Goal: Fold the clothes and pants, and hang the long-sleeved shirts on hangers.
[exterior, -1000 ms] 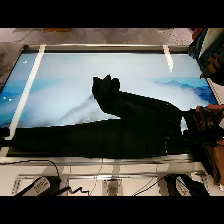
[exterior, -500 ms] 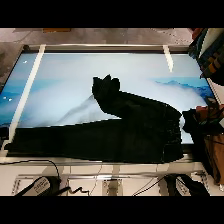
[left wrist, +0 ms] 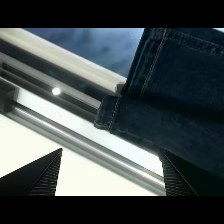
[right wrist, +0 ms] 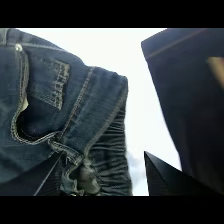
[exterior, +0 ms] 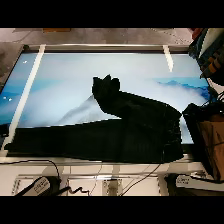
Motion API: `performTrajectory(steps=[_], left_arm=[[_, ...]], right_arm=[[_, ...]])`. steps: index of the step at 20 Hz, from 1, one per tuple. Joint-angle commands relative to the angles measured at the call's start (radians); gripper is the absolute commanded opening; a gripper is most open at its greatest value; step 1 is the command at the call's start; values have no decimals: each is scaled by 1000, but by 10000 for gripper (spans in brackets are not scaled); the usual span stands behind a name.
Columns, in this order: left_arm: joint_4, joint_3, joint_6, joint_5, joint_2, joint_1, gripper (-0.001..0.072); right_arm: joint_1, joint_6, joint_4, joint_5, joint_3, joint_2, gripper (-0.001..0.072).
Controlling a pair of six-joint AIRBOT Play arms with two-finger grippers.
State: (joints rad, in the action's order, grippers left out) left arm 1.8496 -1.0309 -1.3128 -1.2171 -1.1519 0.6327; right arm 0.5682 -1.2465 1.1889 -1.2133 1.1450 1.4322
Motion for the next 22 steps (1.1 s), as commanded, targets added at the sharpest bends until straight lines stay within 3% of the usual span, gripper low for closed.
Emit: performTrajectory(steps=[1,3,8,10,12,15,18,19,22], left_arm=[[-6,-7,-11,34,1,-38,691],[-6,-9,-11,63,1,-87,691],[-3,-23,-13,137,1,-243,690],[-10,-32,-71,172,0,-306,690],[-84,-39,-91,220,0,-362,690],[-322,-43,-93,303,-5,-424,690],[-533,-45,-93,391,-44,-497,690],[-585,-45,-93,430,-66,-528,690],[-682,-49,-93,629,-163,-656,690]], right_arm=[[61,150,-136,-69,49,169,584],[61,164,-137,-42,49,217,621],[61,213,-189,51,50,292,612],[60,272,-264,51,50,306,587],[60,314,-327,50,50,322,534],[57,357,-401,41,49,336,396],[39,396,-445,16,50,336,101],[28,396,-449,14,50,336,38],[-4,396,-449,-3,50,336,37]])
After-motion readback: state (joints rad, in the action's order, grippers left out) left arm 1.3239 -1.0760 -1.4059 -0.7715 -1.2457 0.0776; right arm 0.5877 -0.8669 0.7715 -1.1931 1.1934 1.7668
